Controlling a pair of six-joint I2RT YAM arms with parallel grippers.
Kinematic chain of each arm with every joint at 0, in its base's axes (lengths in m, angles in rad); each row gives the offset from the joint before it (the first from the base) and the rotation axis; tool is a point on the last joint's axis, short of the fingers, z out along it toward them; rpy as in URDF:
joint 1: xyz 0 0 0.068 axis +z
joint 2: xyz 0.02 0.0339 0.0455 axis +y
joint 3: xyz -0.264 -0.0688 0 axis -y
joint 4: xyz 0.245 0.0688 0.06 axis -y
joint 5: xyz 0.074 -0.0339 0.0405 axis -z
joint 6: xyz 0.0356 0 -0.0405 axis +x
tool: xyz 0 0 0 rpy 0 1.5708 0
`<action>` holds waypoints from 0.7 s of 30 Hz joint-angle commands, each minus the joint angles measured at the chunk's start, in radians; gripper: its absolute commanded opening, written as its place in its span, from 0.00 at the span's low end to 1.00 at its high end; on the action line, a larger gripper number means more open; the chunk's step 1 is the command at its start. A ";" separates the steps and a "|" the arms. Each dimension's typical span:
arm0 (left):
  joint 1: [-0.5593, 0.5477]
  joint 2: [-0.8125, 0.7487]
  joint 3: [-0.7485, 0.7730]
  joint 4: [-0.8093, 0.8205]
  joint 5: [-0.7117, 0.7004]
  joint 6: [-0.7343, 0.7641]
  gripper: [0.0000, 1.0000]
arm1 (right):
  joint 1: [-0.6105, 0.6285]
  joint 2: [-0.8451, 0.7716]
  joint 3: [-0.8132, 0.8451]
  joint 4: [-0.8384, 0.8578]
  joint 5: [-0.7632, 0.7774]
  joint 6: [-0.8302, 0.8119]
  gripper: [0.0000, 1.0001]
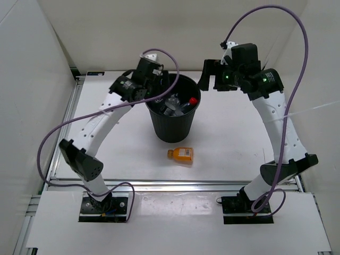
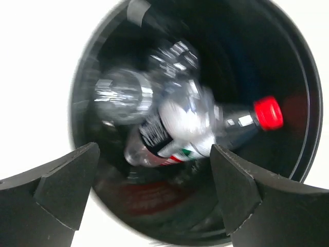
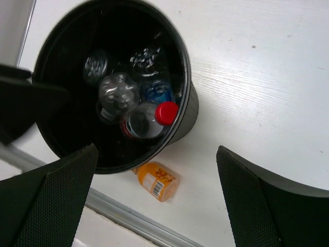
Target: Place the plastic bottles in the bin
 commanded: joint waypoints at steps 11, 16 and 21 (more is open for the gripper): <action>0.209 -0.586 -0.524 0.011 -0.398 -0.177 1.00 | 0.311 -0.498 -0.786 0.369 -0.091 -0.517 1.00; 0.258 -0.707 -0.680 -0.003 -0.452 -0.212 1.00 | 0.457 -0.512 -1.001 0.380 0.010 -0.543 1.00; 0.269 -0.761 -0.785 -0.023 -0.441 -0.221 1.00 | 0.612 -0.411 -1.149 0.526 0.139 -0.623 1.00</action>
